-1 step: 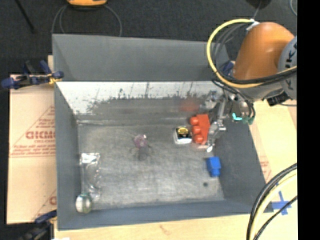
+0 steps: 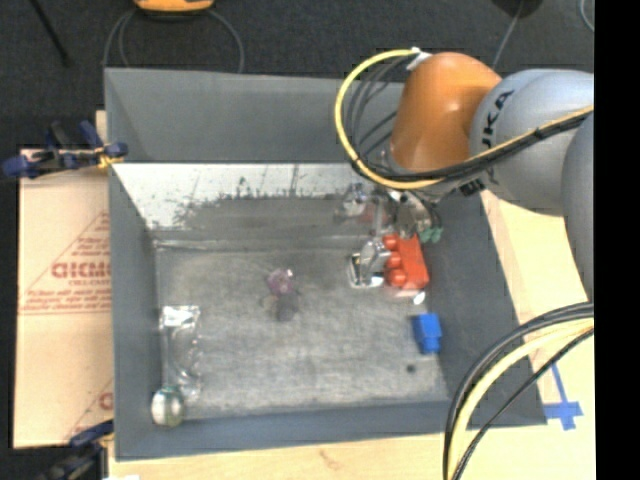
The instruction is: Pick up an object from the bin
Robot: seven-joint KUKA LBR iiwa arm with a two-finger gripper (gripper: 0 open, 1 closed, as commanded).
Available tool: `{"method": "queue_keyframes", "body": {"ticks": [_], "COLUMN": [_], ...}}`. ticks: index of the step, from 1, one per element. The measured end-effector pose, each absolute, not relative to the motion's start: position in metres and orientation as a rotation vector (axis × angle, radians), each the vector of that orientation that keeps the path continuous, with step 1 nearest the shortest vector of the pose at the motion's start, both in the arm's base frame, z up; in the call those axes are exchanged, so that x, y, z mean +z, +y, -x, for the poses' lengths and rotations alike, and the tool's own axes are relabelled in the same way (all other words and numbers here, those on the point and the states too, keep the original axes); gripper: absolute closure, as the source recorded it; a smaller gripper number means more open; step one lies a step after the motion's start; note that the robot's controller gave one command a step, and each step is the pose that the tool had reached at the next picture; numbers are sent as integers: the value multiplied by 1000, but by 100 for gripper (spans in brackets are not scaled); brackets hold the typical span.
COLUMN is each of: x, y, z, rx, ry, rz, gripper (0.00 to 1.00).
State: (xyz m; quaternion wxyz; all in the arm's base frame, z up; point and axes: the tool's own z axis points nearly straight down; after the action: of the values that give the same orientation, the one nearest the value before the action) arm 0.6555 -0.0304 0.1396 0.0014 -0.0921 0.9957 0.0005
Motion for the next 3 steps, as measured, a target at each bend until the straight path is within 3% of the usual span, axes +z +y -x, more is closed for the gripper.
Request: {"method": "queue_keyframes", "body": {"ticks": [1, 2, 3], "x": [77, 79, 80], "y": [43, 71, 69], "z": [-630, -616, -618], "rx": [6, 0, -1], "ry": [3132, 3124, 3118], "rz": [225, 273, 270], "gripper": [0, 0, 100]}}
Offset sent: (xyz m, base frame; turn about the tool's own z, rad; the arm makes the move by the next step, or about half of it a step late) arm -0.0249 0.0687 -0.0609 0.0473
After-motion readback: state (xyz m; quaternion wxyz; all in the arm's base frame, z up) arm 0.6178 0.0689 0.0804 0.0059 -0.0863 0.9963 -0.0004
